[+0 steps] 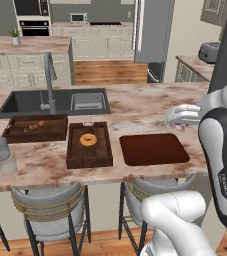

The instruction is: Take the cake and donut from the fridge and place them on the empty tray on the dining counter.

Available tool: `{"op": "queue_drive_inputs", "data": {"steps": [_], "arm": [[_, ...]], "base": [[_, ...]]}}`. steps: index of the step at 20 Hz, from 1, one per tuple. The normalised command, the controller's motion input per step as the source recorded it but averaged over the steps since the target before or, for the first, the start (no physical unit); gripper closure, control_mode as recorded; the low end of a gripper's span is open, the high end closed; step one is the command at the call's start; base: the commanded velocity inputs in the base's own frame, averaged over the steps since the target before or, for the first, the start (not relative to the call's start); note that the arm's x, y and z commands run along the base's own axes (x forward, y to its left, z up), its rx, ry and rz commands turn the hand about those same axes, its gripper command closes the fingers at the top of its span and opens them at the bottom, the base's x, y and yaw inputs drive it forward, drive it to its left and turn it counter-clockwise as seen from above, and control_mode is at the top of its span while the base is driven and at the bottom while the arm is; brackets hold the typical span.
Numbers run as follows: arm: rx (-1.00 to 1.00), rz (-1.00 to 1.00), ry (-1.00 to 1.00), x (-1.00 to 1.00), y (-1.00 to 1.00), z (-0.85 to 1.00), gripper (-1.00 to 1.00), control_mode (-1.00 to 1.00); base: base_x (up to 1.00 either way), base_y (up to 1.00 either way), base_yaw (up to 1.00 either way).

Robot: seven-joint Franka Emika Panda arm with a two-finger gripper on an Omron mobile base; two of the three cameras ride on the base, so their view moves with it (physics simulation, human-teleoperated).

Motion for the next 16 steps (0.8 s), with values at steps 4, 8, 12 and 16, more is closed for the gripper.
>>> {"op": "queue_drive_inputs", "data": {"steps": [4,8,12,16], "arm": [[0.00,0.00,-0.04,0.62,-0.01,-0.66,1.00,-1.00],[0.00,0.00,0.07,0.68,-0.18,-0.56,1.00,-1.00],[0.00,0.00,0.16,0.67,-0.31,-0.47,1.00,-1.00],[0.00,0.00,0.13,0.57,-0.31,-0.48,1.00,-1.00]], "base": [[0.00,0.00,0.00],[0.00,0.00,0.00],[0.00,0.00,0.00],[0.00,0.00,0.00]]}}
